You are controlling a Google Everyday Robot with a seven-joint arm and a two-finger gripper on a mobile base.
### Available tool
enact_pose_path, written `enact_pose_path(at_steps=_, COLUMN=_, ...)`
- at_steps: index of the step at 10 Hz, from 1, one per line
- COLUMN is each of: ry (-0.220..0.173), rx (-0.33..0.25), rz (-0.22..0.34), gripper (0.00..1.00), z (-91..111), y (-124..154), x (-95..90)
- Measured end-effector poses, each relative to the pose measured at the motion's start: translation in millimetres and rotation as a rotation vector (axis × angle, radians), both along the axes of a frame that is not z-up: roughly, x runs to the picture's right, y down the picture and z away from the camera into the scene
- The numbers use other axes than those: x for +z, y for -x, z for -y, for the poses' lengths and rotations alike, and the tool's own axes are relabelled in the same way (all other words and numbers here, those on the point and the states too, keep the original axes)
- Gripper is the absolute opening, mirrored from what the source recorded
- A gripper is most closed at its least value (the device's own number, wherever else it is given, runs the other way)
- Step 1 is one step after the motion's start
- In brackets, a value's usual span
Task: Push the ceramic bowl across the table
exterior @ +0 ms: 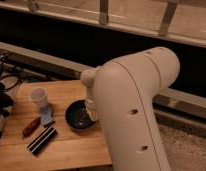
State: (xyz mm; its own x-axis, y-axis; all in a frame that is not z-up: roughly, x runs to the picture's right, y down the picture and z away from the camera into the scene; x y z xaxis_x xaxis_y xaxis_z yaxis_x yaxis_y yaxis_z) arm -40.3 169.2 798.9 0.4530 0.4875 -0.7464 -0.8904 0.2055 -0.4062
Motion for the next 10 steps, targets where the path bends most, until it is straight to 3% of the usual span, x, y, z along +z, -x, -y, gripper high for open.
enact_pose_path(at_steps=5, ry=-0.089, rx=0.027, rz=-0.055, gripper=0.0, z=35, y=-39, x=-9.9)
enact_pose_path(at_steps=10, ry=-0.051, rx=0.092, rz=-0.082, gripper=0.0, z=27, y=-76, x=17.5)
